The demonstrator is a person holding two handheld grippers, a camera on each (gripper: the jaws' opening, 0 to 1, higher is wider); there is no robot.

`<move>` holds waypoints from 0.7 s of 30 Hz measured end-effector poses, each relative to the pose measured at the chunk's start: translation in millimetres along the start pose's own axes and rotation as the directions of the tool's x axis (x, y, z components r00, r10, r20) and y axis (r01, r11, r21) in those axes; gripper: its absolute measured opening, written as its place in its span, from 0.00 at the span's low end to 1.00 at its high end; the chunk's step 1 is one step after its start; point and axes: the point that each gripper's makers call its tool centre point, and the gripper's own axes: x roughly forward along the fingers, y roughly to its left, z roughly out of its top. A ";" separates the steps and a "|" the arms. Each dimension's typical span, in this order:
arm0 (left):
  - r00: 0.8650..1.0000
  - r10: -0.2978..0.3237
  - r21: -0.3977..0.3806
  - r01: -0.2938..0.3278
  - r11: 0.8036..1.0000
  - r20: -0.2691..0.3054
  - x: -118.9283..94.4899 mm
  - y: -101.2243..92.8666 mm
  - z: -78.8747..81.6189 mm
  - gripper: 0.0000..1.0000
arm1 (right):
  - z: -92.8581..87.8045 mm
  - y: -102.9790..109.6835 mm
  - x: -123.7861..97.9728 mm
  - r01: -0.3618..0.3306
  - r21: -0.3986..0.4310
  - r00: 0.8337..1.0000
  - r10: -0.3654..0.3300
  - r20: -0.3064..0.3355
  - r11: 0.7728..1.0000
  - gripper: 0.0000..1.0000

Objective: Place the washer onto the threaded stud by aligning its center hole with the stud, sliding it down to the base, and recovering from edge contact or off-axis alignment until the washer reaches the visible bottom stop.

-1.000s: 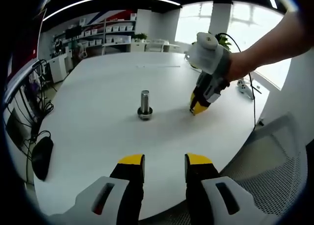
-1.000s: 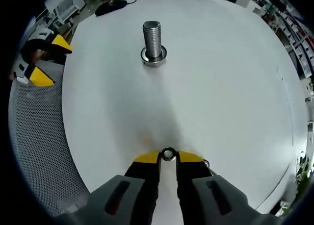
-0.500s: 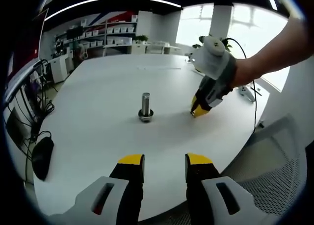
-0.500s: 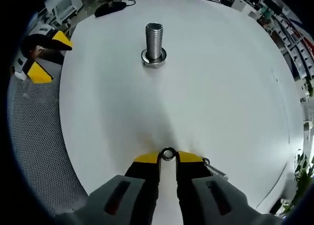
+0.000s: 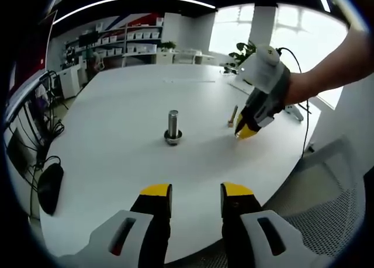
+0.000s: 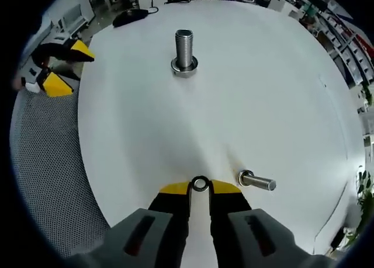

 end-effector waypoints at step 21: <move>1.000 -0.014 0.002 0.014 1.000 -0.011 0.5 -4.0 -1.9 0.34 | -24.6 -30.4 -36.6 0.031 0.056 0.999 -0.033 0.035 0.998 0.14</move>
